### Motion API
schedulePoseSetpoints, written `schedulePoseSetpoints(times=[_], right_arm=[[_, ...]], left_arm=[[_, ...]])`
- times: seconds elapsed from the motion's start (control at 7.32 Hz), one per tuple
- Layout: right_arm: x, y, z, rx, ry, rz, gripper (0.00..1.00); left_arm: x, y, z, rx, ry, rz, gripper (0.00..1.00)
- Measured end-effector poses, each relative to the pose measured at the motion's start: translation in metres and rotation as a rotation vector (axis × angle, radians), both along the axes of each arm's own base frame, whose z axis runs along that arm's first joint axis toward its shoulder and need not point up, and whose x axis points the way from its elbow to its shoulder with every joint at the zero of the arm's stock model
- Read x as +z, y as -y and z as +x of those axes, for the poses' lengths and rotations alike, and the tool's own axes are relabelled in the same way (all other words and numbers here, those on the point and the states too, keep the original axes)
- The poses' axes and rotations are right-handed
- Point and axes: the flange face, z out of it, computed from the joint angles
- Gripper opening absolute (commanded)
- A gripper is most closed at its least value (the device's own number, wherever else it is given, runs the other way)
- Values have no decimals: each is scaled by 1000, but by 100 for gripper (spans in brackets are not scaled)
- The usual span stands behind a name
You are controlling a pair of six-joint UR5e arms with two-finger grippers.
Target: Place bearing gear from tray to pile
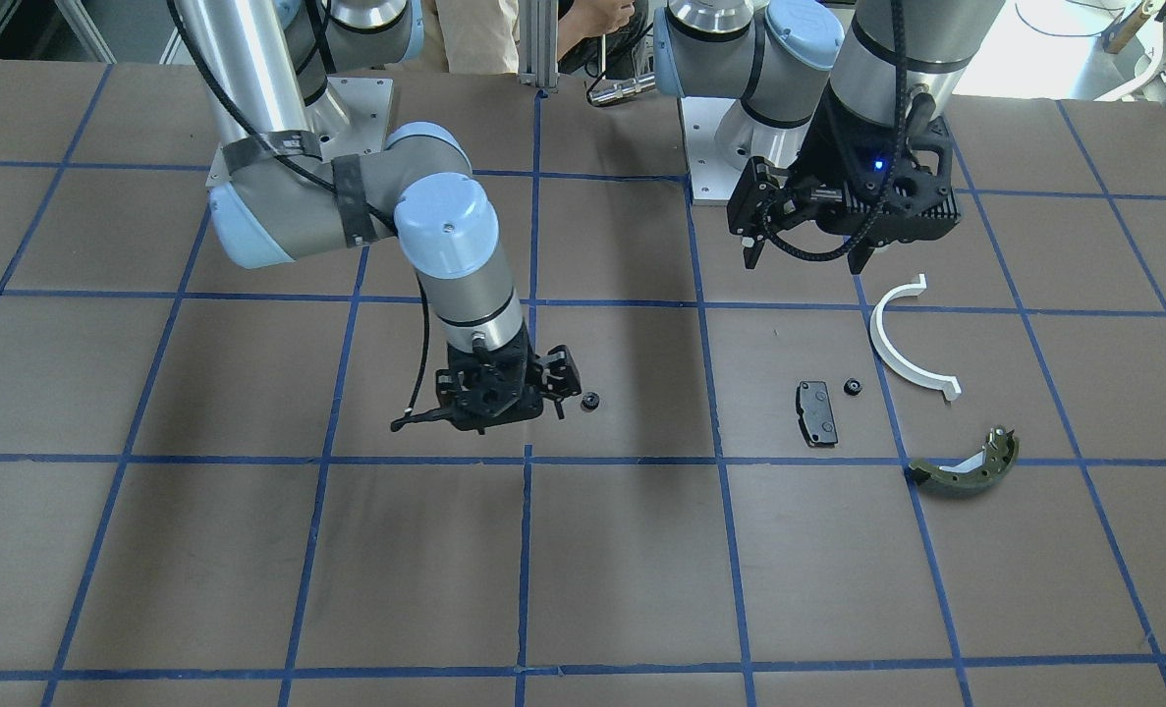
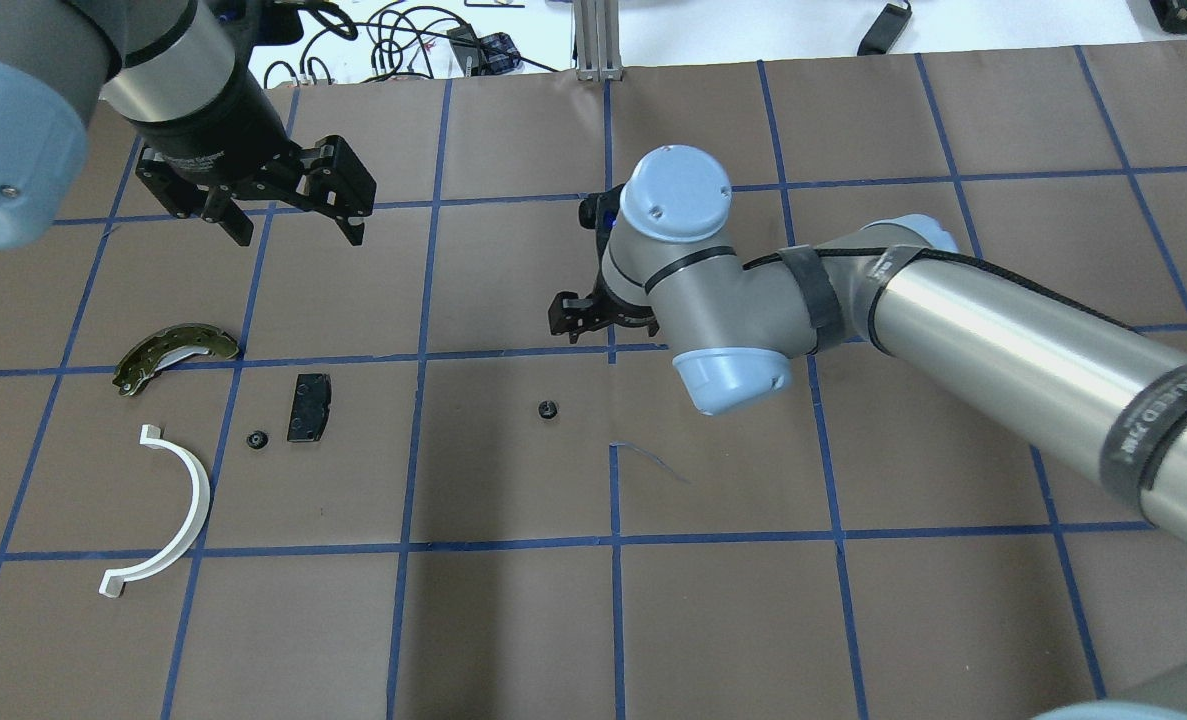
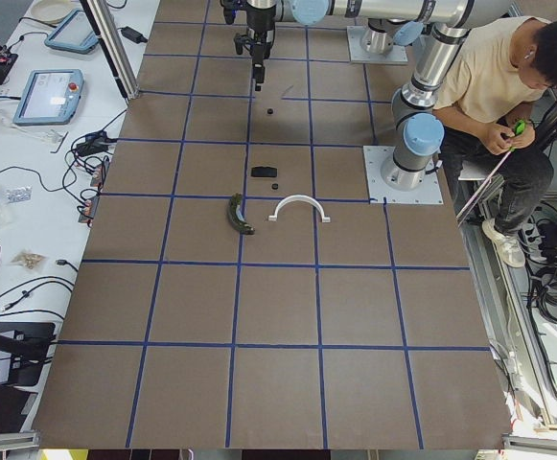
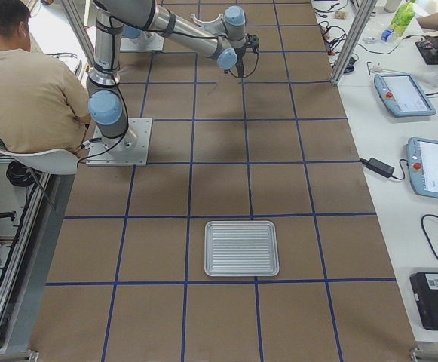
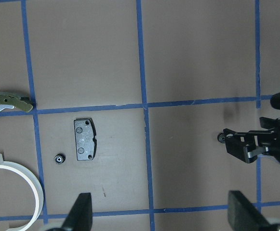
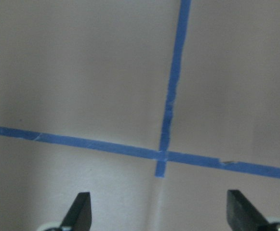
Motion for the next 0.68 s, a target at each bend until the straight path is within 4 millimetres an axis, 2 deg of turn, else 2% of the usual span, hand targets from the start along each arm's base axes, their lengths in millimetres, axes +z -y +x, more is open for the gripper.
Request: schedulePoseSetpoints(times=[0.14,0.27,0.55,0.68], right_arm=[[17,10,-37,-16,-13,13,100],[36,16,-76,-42,-25,35,100],[80,8,-140,-97,-45,84,100],[104,-3,-159,-123,-63,114,100]], left_arm=[[-16,5,-1,12,-5,27,100],[-48,10,-6,18,-10,81,100],[-145,7,-17,6,-8,169,100],[-187,-2,-19,-2,-7,172,100]])
